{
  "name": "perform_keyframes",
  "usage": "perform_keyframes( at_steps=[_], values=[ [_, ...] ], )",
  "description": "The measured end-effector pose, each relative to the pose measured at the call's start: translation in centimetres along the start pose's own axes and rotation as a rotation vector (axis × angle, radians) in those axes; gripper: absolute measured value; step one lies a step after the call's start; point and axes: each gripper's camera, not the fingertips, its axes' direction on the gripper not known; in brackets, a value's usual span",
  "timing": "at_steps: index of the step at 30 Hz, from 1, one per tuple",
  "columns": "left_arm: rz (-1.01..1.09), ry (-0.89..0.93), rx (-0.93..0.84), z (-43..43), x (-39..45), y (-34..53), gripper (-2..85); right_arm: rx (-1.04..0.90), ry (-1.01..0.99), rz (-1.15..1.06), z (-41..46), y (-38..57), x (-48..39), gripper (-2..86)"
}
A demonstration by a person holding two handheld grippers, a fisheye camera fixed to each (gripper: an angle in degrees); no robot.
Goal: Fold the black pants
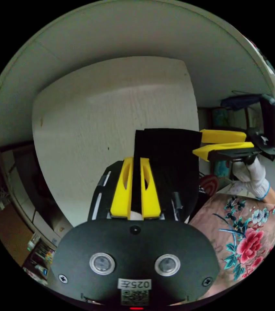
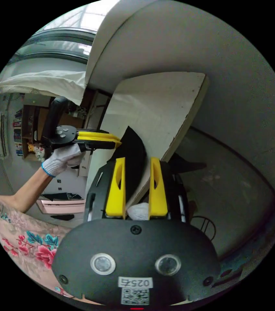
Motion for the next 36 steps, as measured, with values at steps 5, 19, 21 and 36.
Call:
perform_keyframes(
  at_steps=[5,19,21,36],
  values=[
    [-0.038,0.062,0.090,-0.4,-1.6,0.5,-0.8,-0.076,0.011,-0.067,3.6,-2.6,-1.1,2.3],
    [-0.053,0.186,0.280,-5.1,-8.8,5.8,2.7,-0.067,0.268,-0.157,3.7,-7.6,0.5,7.9],
    [-0.029,0.215,0.279,-5.2,-8.3,9.9,4.3,-0.032,0.226,-0.204,2.8,-6.5,-0.1,13.5],
    [-0.177,0.268,0.115,-0.4,-6.9,19.3,4.9,-0.447,0.181,-0.874,14.9,-5.6,-11.2,14.3]
  ],
)
